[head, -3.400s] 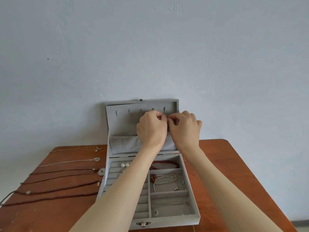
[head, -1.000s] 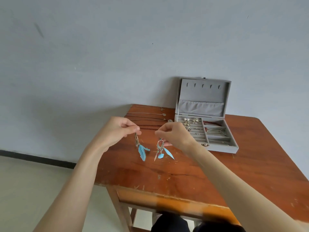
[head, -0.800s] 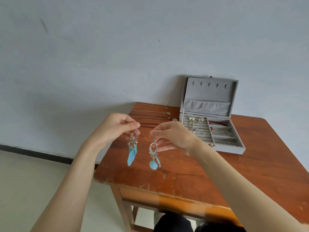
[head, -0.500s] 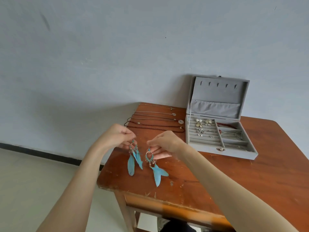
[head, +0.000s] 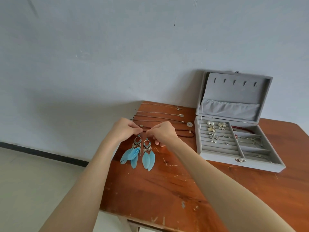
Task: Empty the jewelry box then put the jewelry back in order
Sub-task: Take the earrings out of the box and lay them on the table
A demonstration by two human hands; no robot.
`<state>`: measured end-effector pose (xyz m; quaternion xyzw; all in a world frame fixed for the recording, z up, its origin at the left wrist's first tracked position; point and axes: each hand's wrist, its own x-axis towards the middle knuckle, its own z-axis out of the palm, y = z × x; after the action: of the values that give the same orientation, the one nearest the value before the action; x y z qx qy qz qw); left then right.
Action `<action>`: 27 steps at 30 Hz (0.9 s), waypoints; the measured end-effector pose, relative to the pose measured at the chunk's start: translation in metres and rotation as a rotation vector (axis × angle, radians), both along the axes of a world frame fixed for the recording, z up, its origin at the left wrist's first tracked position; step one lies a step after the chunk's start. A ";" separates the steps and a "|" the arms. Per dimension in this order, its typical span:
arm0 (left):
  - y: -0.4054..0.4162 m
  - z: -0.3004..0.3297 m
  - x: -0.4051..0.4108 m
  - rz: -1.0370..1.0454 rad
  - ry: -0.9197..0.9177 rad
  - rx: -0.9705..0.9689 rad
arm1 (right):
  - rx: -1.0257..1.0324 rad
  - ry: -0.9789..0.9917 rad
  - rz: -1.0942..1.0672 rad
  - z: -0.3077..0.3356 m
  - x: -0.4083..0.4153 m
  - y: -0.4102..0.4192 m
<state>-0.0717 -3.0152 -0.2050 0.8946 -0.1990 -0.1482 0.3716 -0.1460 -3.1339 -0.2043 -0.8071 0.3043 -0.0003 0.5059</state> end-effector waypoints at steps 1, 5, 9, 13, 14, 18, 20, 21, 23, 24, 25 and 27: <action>-0.001 -0.001 0.001 0.002 -0.015 0.011 | 0.005 -0.002 0.000 -0.001 0.002 -0.001; -0.003 -0.006 0.005 0.014 -0.059 0.015 | 0.026 0.006 -0.013 -0.003 0.007 -0.005; -0.004 -0.011 0.005 0.033 -0.100 0.024 | 0.050 0.011 -0.029 -0.005 0.010 -0.008; -0.004 -0.015 0.003 0.039 -0.145 0.037 | 0.107 -0.005 -0.054 -0.006 0.007 -0.008; -0.003 -0.015 0.002 0.034 -0.142 0.023 | 0.131 -0.018 -0.067 -0.006 0.005 -0.009; 0.002 -0.008 -0.005 -0.030 -0.176 -0.017 | 0.237 -0.104 -0.086 -0.004 -0.009 -0.010; 0.001 -0.002 -0.012 -0.047 -0.230 -0.073 | 0.251 -0.166 -0.073 -0.002 -0.024 -0.014; -0.001 0.001 -0.017 -0.053 -0.251 -0.108 | 0.259 -0.200 -0.071 -0.001 -0.033 -0.017; -0.010 0.009 -0.029 -0.081 -0.258 -0.174 | 0.274 -0.262 -0.077 0.004 -0.052 -0.028; -0.016 0.012 -0.036 -0.104 -0.249 -0.199 | 0.275 -0.289 -0.081 0.008 -0.062 -0.035; -0.024 0.015 -0.043 -0.132 -0.240 -0.217 | 0.268 -0.313 -0.087 0.013 -0.070 -0.043; -0.041 0.018 -0.056 -0.192 -0.230 -0.226 | 0.240 -0.359 -0.100 0.023 -0.086 -0.061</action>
<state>-0.1274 -3.0565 -0.1865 0.8351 -0.3401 -0.0566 0.4287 -0.2317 -3.1945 -0.1809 -0.7120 0.2467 -0.1327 0.6439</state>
